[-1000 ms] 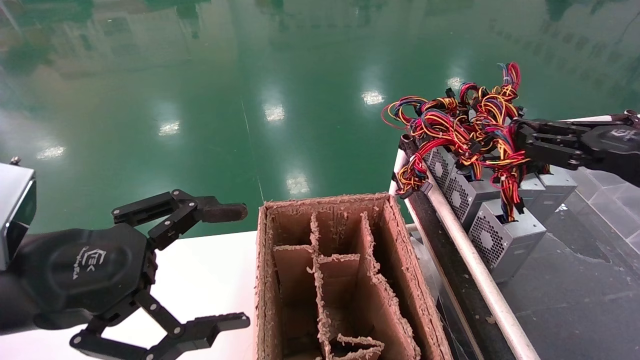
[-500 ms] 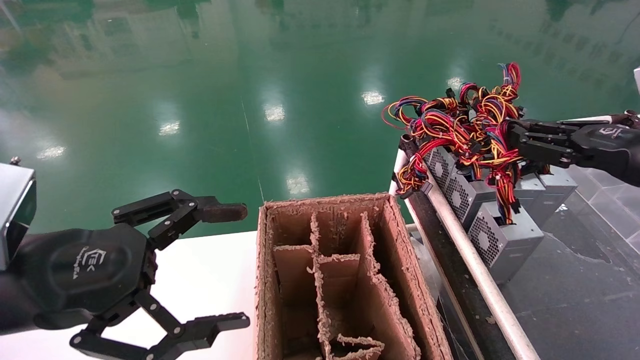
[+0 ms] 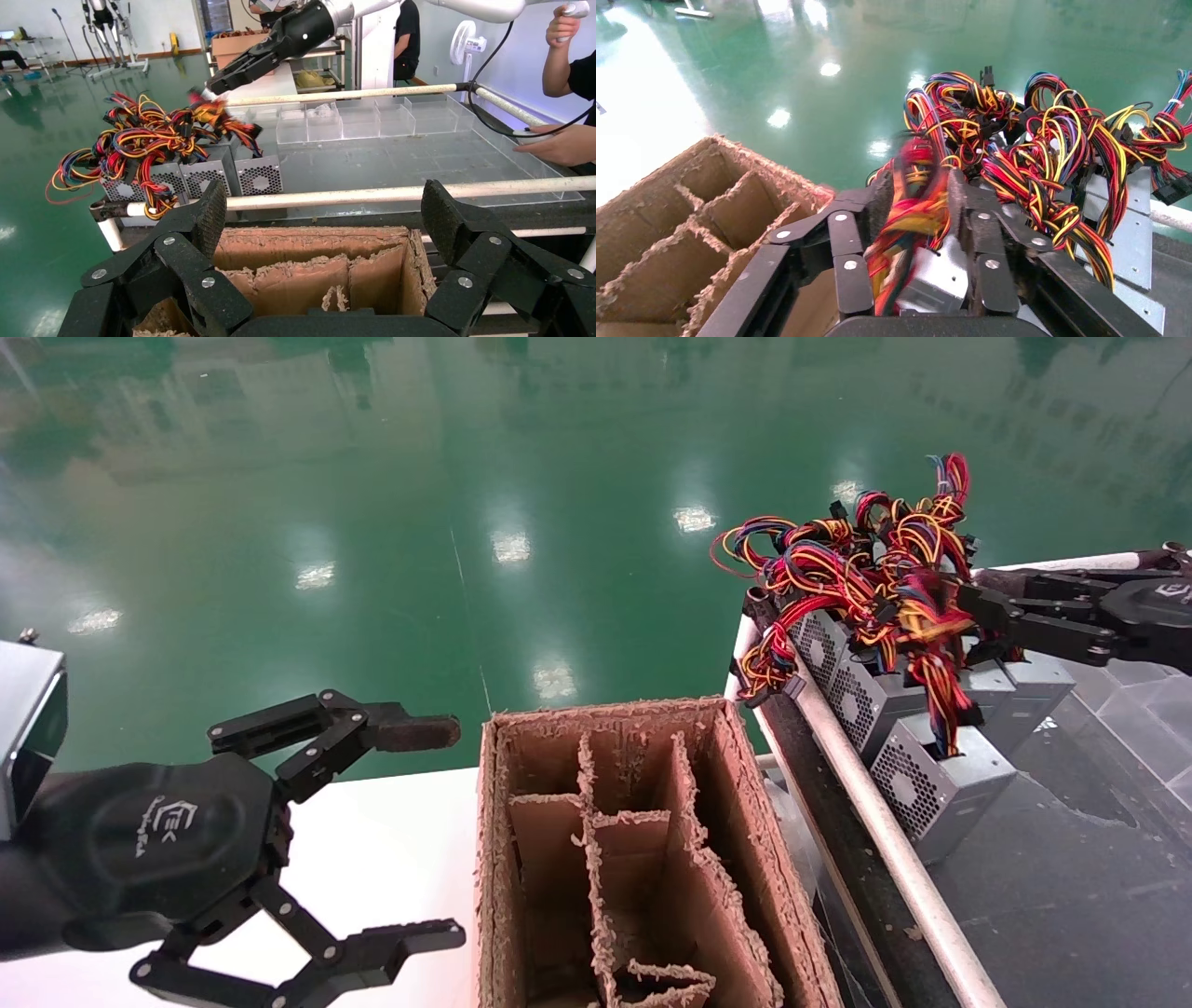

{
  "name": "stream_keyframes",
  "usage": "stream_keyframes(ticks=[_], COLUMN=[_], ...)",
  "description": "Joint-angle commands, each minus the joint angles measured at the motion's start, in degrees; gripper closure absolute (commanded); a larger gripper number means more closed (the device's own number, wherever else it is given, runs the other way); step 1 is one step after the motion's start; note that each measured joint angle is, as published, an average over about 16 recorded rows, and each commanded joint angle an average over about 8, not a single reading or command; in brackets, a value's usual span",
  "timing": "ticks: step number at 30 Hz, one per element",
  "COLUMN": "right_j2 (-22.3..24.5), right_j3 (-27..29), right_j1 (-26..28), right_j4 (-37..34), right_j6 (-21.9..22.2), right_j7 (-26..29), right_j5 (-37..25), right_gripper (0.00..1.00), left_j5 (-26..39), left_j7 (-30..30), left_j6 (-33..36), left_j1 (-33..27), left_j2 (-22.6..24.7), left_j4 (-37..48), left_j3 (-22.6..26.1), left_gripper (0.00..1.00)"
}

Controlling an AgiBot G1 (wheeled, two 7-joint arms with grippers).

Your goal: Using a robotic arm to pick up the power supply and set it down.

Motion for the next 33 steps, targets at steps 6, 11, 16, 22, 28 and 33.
stream_keyframes(ticks=[6, 11, 16, 22, 28, 33], right_j2=[1.9, 3.3, 4.1, 3.7, 2.7, 1.8], right_j3=[-0.4, 1.4, 4.3, 6.4, 7.9, 9.2], right_j1=[1.1, 0.4, -1.0, -2.6, -5.0, -7.1], right_j4=[2.4, 3.6, 3.9, 5.2, 7.4, 9.3], right_j6=[-0.7, -1.2, -1.3, -1.8, -3.4, -4.7], right_j7=[2.2, 1.7, -0.8, -2.6, -3.5, -4.3], right_j5=[-1.2, 2.4, 7.8, 10.4, 10.9, 11.3], right_gripper=[0.00, 0.00, 0.00, 0.00, 0.00, 0.00], left_j5=[0.0, 0.0, 0.0, -0.1, -0.1, -0.1], left_j7=[0.0, 0.0, 0.0, 0.0, 0.1, 0.1], left_j6=[0.0, 0.0, 0.0, 0.0, 0.0, 0.0], left_j1=[0.0, 0.0, 0.0, 0.0, 0.0, 0.0], left_j2=[0.0, 0.0, 0.0, 0.0, 0.0, 0.0], left_j4=[0.0, 0.0, 0.0, 0.0, 0.1, 0.1], left_j3=[0.0, 0.0, 0.0, 0.1, 0.1, 0.1], left_gripper=[0.00, 0.00, 0.00, 0.00, 0.00, 0.00])
